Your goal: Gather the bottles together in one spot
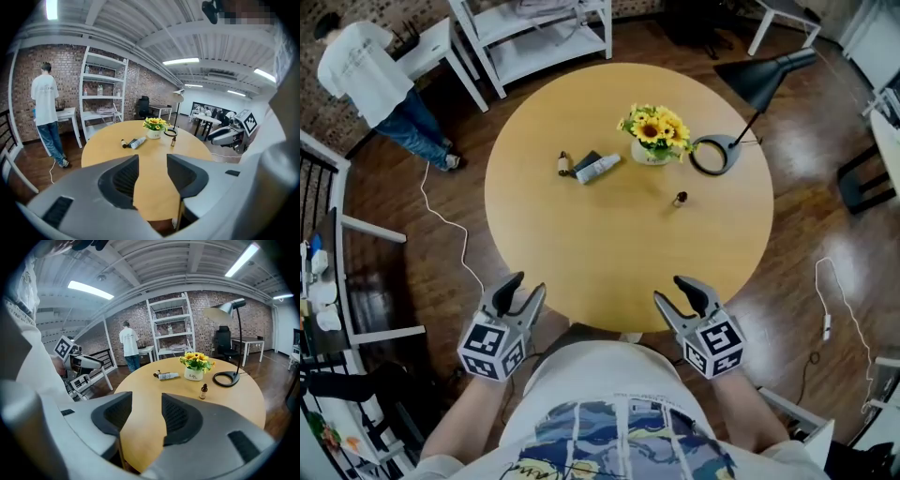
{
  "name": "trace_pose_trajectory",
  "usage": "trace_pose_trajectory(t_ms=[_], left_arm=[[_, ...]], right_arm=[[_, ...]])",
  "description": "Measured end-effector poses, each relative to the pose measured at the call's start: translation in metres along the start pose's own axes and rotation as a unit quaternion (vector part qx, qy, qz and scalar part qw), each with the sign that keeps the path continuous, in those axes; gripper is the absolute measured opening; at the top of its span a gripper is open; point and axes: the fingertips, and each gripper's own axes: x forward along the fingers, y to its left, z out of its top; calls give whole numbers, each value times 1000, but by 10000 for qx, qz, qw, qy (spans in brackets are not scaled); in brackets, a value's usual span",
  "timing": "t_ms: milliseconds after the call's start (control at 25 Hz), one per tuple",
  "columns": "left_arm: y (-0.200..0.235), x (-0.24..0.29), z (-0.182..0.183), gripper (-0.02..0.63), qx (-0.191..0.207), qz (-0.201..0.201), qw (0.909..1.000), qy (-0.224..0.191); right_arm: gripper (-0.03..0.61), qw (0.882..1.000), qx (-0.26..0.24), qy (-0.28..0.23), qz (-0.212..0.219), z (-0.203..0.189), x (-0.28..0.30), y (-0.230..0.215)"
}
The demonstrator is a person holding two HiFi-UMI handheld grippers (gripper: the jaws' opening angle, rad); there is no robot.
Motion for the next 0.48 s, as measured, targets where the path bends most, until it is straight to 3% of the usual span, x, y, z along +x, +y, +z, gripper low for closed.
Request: trace_pose_trajectory(t_ms=[200,480], left_arm=[[-2,-18,-24,184,-127,164,9997,153],[-17,-14,-29,184,-192,37,9996,197]], right_arm=[[222,9998,-75,-105,-176,10,-17,-1],[222,9987,-13,-213,-461,9,-48,-6]])
